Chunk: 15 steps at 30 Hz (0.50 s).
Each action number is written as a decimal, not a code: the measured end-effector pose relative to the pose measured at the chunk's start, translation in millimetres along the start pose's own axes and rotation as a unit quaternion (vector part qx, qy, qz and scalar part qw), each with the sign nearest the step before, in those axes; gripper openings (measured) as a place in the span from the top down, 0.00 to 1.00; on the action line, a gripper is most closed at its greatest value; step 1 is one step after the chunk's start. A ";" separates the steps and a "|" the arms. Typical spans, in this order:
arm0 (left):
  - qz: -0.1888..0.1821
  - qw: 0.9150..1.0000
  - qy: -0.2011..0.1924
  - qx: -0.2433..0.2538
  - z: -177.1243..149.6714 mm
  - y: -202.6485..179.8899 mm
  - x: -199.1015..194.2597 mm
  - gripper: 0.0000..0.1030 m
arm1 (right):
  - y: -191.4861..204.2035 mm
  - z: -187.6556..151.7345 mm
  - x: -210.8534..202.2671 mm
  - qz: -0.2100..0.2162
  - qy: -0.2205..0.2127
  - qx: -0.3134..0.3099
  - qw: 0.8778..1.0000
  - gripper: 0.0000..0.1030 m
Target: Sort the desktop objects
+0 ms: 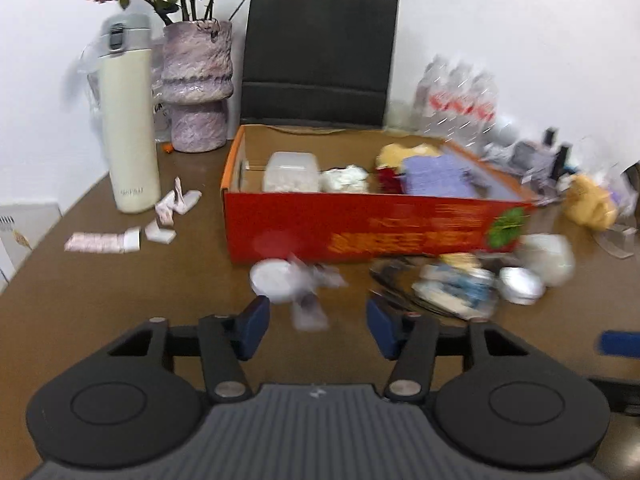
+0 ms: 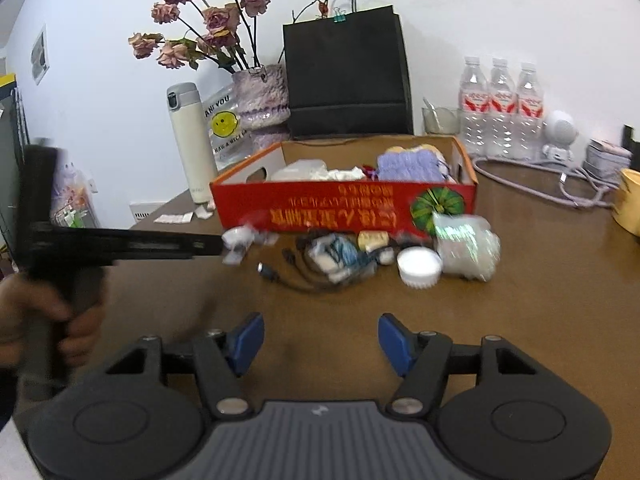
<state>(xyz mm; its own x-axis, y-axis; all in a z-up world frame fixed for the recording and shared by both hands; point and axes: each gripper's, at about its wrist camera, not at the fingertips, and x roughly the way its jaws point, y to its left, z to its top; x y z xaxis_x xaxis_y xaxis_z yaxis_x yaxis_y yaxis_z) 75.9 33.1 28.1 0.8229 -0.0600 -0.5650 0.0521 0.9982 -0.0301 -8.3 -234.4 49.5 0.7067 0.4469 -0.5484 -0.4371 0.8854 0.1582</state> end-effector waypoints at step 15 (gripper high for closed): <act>-0.066 0.997 0.000 -0.032 -7.8 29.8 2.7 0.98 | 35.7 66.1 114.6 0.058 0.012 -0.090 0.994 0.46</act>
<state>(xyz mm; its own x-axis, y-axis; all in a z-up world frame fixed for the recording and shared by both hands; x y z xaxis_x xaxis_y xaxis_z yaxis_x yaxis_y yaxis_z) 75.3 62.7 19.2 0.8114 -0.1911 -0.5524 0.1238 0.9798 -0.1571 93.8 -143.2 46.6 0.6325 0.5400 -0.5554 -0.6094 0.7894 0.0735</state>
